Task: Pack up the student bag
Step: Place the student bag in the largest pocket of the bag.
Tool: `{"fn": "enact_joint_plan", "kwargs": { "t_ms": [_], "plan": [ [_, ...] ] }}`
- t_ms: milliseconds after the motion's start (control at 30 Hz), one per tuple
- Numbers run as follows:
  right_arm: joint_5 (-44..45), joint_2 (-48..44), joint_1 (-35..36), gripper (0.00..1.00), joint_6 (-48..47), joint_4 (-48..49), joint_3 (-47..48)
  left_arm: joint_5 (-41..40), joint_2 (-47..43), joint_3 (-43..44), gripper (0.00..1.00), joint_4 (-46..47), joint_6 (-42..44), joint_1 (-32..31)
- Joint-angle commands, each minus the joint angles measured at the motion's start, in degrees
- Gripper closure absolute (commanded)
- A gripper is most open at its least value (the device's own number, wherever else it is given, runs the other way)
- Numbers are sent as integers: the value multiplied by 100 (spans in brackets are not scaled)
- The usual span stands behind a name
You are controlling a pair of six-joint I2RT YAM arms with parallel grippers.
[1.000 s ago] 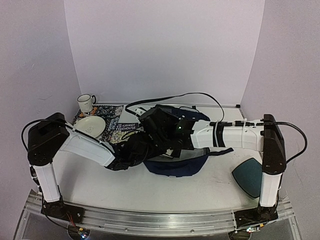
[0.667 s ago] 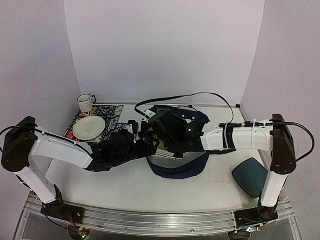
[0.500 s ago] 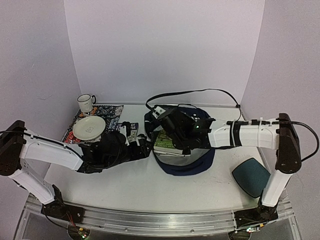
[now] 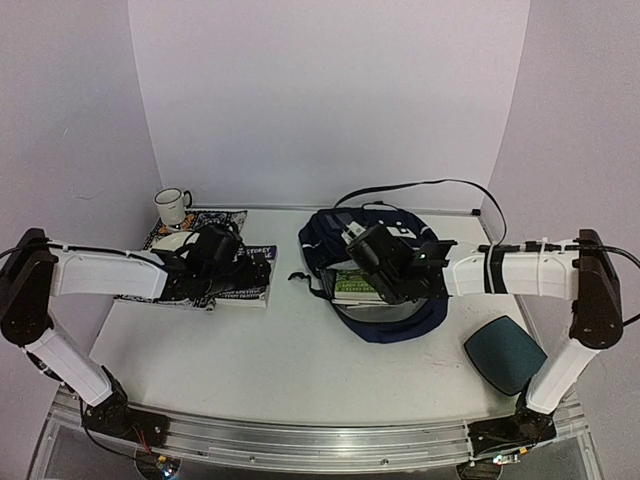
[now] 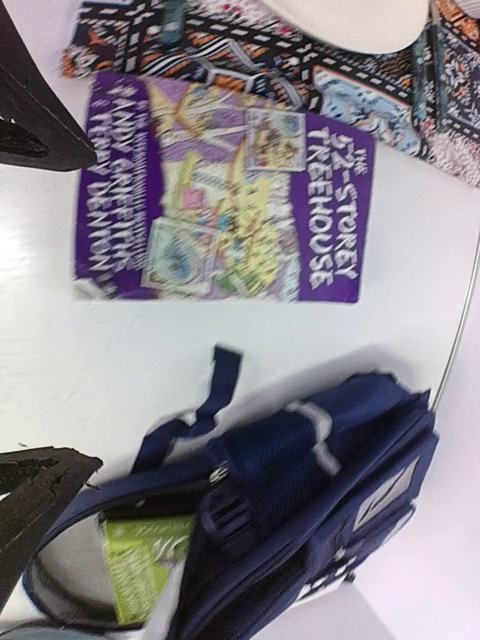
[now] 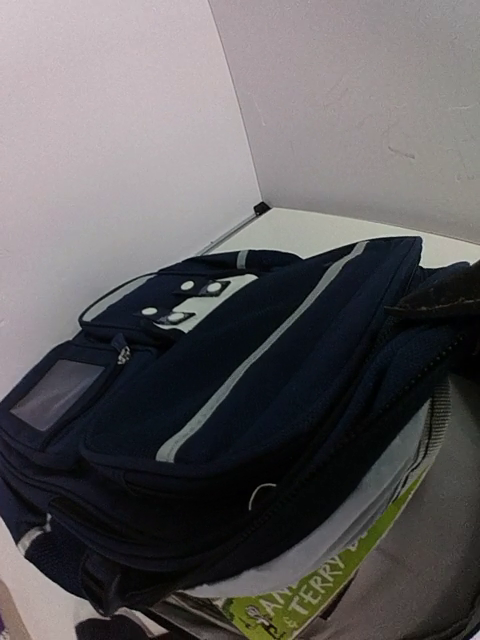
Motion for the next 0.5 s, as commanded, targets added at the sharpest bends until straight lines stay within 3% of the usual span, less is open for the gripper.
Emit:
{"fn": "enact_joint_plan", "kwargs": {
  "t_ms": [0,267,467],
  "plan": [
    [-280,-353,-148,84,767,-752,-192,-12,668,825,2,-556,850,504],
    [-1888,-903,-147,59,1258,-1016,-481,504,2200,2284,7,-982,1538,1076],
    [-3076,-1381,-147,41,1510,-1100,-702,462,2962,3038,13,-1429,1858,1216]
  ]
}}
